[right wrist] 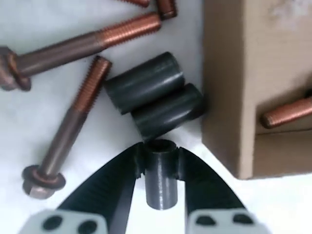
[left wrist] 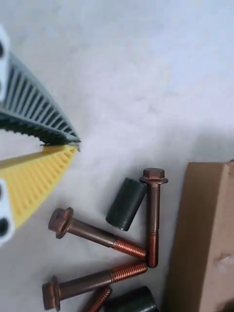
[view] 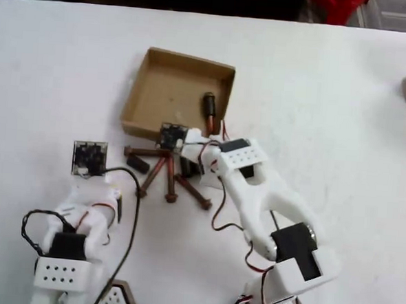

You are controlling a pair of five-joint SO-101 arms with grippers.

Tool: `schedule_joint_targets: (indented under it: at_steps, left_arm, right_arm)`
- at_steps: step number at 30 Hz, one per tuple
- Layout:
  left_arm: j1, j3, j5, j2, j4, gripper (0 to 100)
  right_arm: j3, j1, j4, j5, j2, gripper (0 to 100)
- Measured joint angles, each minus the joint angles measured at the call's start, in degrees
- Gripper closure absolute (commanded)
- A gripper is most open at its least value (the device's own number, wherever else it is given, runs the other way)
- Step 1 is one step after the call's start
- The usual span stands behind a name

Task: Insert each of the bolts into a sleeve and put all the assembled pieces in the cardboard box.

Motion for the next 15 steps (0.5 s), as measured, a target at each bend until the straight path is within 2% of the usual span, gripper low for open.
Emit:
schedule_joint_targets:
  at_steps: [4,15]
  left_arm:
    - [0.0,0.0,0.0,0.0,0.0,97]
    - [0.0,0.0,0.0,0.0,0.0,97]
  right_arm:
    - [-0.1,0.5,1.8,2.5,-0.1,92.9]
    - [-0.6,1.1,6.4,2.9,-0.2,90.8]
